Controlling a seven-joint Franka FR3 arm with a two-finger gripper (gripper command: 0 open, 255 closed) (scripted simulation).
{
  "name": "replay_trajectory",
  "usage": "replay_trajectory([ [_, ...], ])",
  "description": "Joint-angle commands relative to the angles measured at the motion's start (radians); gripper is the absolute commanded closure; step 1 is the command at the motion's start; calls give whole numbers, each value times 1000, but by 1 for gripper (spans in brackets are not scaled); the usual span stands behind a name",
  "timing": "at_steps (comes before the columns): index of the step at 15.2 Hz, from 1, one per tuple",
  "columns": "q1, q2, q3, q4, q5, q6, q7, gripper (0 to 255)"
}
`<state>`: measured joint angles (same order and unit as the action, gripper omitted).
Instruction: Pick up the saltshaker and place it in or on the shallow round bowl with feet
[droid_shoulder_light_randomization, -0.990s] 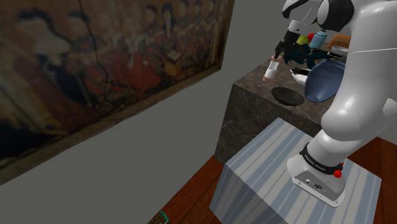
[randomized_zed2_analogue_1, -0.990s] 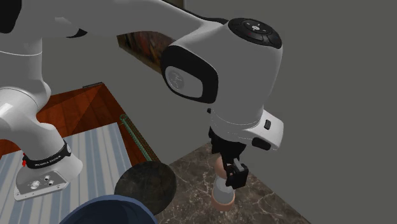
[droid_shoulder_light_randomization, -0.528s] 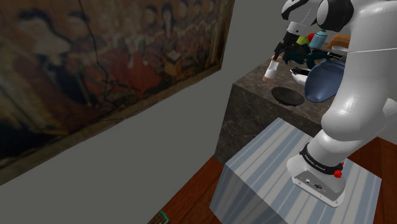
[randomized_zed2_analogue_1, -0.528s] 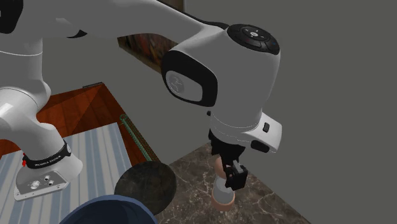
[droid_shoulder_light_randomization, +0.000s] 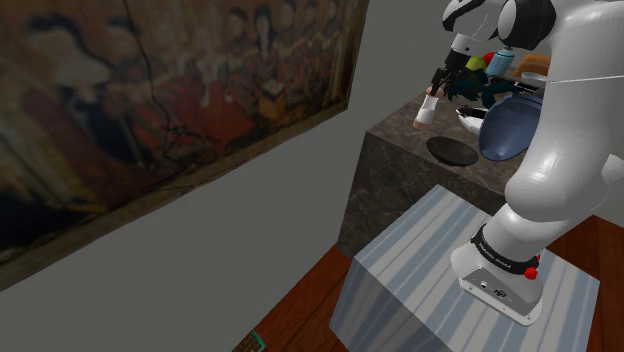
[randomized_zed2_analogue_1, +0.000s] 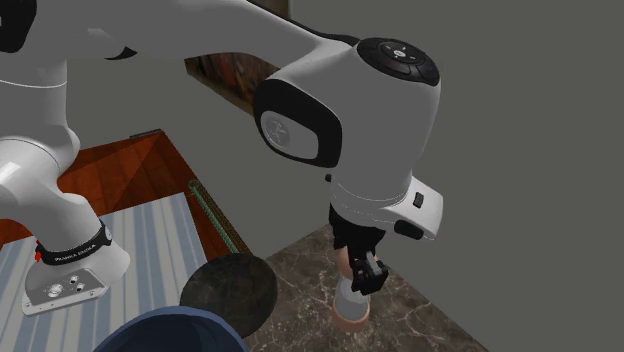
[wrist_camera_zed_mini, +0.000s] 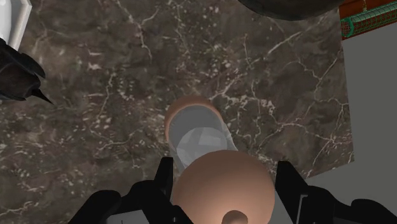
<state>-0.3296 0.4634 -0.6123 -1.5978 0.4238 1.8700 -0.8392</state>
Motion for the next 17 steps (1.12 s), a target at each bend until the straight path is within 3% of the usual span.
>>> replay_trajectory([
  [1, 0, 0, 0, 0, 0, 0, 0, 255],
  [17, -8, -40, -17, 134, -35, -161, 43, 255],
])
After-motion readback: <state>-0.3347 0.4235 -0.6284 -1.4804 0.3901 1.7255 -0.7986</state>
